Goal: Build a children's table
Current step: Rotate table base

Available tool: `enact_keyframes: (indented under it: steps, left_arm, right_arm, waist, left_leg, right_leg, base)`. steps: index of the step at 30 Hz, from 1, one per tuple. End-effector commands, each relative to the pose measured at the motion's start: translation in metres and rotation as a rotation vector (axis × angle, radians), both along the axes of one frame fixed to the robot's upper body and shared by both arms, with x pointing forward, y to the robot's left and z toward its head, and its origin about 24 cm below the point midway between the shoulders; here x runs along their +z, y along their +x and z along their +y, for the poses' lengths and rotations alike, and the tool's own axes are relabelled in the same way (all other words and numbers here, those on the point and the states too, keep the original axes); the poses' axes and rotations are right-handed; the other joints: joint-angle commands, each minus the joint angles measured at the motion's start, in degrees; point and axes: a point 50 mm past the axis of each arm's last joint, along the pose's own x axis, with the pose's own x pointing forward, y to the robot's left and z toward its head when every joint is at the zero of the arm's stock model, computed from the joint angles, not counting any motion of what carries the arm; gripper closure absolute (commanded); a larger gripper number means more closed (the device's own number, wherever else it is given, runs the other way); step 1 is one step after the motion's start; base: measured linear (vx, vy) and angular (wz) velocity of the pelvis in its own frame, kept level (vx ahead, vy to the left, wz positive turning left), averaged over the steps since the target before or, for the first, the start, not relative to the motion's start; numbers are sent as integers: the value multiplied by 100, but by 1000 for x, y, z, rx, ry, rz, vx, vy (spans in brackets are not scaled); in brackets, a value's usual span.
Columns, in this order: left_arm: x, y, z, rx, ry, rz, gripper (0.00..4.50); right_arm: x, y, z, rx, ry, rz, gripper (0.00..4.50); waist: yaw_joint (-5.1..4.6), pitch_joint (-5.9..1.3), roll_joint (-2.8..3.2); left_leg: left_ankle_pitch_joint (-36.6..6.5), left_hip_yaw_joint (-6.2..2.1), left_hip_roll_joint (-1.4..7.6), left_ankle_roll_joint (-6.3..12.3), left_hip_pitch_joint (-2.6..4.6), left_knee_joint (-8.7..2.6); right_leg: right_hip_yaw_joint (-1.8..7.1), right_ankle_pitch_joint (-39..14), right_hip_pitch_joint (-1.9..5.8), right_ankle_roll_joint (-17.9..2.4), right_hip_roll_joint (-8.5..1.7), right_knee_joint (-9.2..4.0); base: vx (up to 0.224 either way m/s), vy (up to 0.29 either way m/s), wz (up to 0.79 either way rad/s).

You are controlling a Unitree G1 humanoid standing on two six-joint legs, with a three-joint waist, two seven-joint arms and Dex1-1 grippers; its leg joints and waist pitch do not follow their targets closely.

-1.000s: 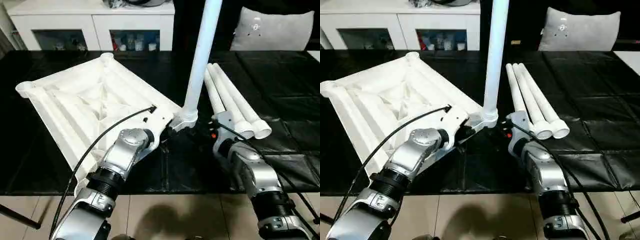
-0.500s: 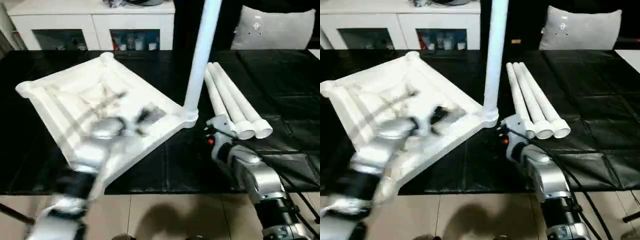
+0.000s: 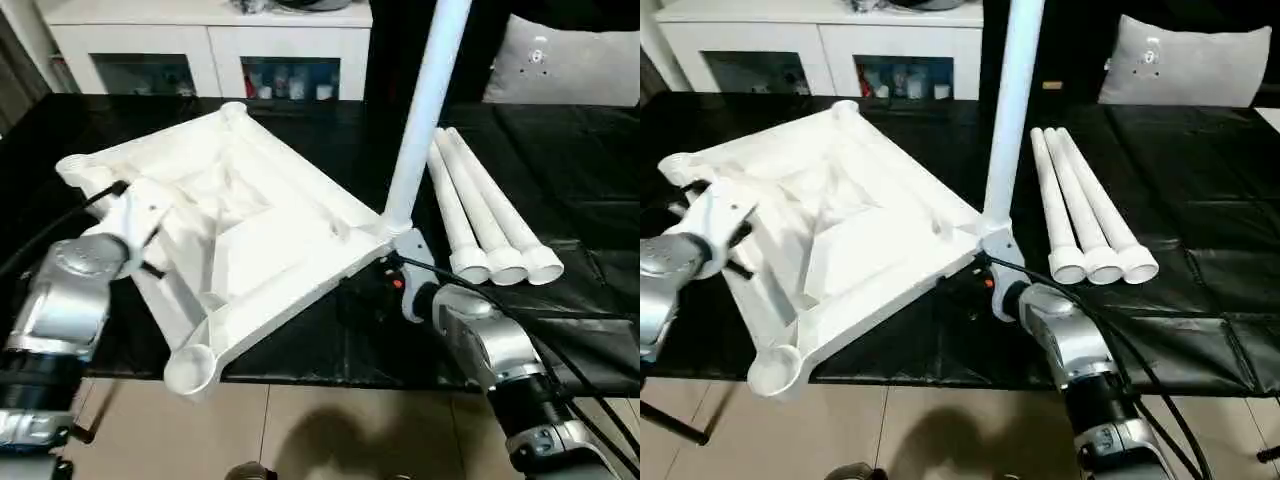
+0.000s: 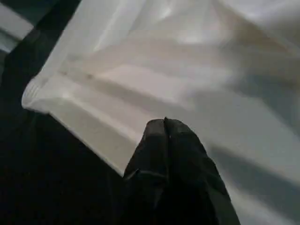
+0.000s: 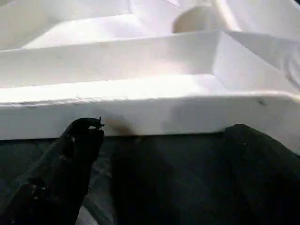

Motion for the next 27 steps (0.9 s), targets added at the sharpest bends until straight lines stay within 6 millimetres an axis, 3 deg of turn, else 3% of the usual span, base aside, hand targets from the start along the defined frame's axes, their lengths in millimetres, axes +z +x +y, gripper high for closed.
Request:
enact_keyframes:
  steps: [1,9,12,13,17,22,27]
  left_arm:
    - [-4,-7,1,-25,48,76,445]
    - [-18,-22,-17,-198,-10,273,445]
    - [-26,-40,-40,-467,-64,430,445]
    - [-27,-44,-45,-529,-74,455,445]
    - [-30,-53,-72,-732,-189,509,445]
    - [-30,-51,-100,-877,-278,504,445]
    - [-37,-36,-126,-950,-286,431,445]
  right_arm:
    - [0,3,3,17,-10,0,0]
    - [-4,13,12,26,-21,5,0]
    - [-4,17,16,26,-25,4,0]
    - [-5,18,17,26,-26,2,0]
    - [-5,22,18,9,-33,-10,0]
    - [-2,26,18,-1,-31,-24,0]
    - [-1,29,16,-8,-40,-39,0]
  waist:
    - [1,-365,112]
    - [-51,-360,99]
    - [-66,-355,81]
    - [-64,-341,83]
    - [-59,-337,99]
    - [-78,-349,72]
    - [-92,-393,56]
  left_leg:
    - [-1040,-75,179,-83,117,-380]
    - [-1220,-80,173,-157,110,-395]
    - [-1257,-89,167,-142,97,-407]
    - [-1343,-75,175,-126,119,-405]
    - [-1415,-64,175,-190,139,-414]
    - [-1340,-54,164,-199,127,-409]
    - [-943,-48,146,-121,89,-366]
  right_leg:
    - [224,-311,268,-1202,-393,-337]
    - [227,-439,269,-1310,-414,-343]
    - [228,-592,276,-1321,-426,-339]
    - [242,-759,244,-1322,-428,-370]
    - [238,-748,238,-1297,-404,-363]
    - [243,-698,270,-1275,-400,-353]
    - [235,-202,330,-1303,-399,-301]
  base:
    - [0,0,0]
    - [0,0,0]
    - [0,0,0]
    - [0,0,0]
    - [0,0,0]
    - [0,0,0]
    - [0,0,0]
